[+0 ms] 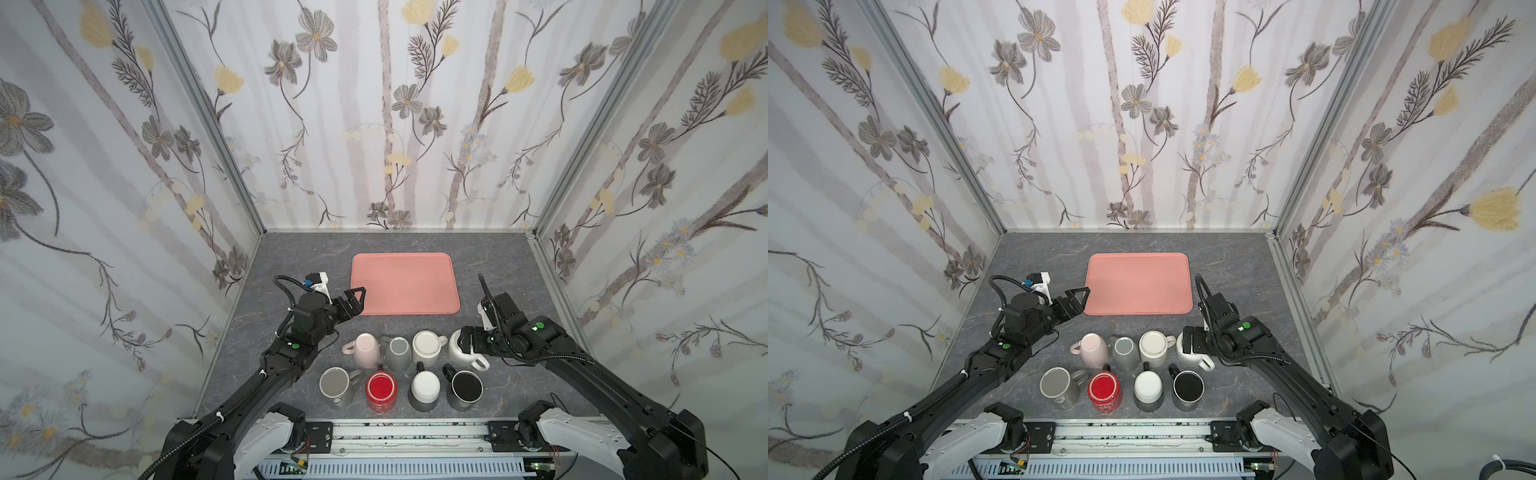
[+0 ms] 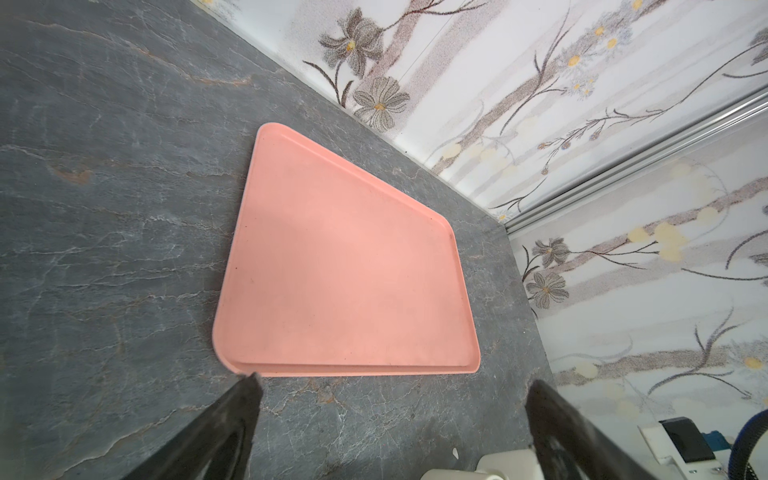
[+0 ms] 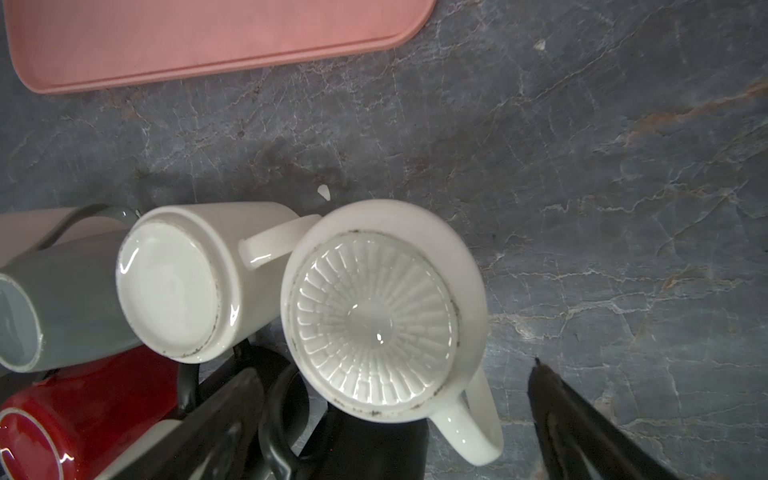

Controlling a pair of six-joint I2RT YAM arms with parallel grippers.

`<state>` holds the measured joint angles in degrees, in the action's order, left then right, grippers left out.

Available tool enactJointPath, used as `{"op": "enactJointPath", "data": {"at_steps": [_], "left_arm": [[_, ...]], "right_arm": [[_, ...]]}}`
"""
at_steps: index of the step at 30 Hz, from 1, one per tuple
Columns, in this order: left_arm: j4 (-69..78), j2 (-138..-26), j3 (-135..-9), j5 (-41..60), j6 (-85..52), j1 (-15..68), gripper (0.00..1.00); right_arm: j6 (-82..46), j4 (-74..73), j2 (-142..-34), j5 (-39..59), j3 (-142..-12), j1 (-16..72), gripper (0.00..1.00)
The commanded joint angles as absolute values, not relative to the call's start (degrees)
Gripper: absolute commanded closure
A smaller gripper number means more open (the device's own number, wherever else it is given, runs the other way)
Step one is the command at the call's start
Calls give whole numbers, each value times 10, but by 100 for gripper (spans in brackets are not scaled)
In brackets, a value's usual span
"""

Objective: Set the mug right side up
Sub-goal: 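Lower the right gripper and grasp the upside-down white mug's handle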

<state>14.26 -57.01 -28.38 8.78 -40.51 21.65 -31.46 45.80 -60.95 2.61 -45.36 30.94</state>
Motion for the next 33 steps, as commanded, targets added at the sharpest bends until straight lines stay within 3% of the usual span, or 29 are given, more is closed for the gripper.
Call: {"op": "enactJointPath", "data": {"at_steps": [1, 18, 33], "left_arm": [[148, -570, -283, 82, -402, 217, 0], [128, -576, -288, 75, -405, 216, 0], [136, -586, -287, 77, -405, 217, 0]], "right_arm": [[-310, 464, -620, 21, -452, 325, 0], [-324, 360, -692, 19, -462, 349, 9], [-223, 472, -705, -19, -517, 351, 0]]}}
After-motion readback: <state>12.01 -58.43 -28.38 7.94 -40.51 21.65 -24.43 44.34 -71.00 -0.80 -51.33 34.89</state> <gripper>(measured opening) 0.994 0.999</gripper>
